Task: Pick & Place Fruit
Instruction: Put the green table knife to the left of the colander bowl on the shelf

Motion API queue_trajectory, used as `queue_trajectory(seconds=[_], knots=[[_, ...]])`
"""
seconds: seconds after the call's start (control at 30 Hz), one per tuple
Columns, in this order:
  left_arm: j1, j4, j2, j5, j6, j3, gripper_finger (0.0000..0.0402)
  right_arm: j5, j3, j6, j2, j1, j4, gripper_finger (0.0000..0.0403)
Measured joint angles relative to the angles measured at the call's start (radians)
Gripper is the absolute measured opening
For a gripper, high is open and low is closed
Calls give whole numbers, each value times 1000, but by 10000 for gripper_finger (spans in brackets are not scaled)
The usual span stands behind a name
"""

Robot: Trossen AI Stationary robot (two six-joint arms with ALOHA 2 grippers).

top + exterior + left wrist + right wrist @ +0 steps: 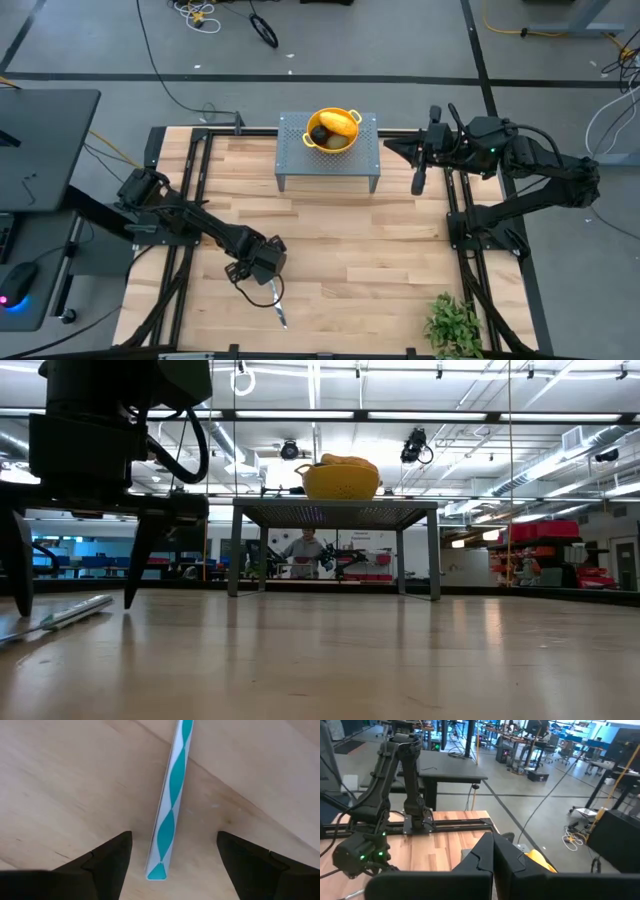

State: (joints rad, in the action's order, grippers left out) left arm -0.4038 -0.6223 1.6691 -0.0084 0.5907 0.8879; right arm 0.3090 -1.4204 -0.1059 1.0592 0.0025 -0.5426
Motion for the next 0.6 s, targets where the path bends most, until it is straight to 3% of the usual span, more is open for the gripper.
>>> queue_trajectory(seconds=[0.6], knots=[[0,0,1,4,12,0,159,5,0,-15,0,-2,0,0]])
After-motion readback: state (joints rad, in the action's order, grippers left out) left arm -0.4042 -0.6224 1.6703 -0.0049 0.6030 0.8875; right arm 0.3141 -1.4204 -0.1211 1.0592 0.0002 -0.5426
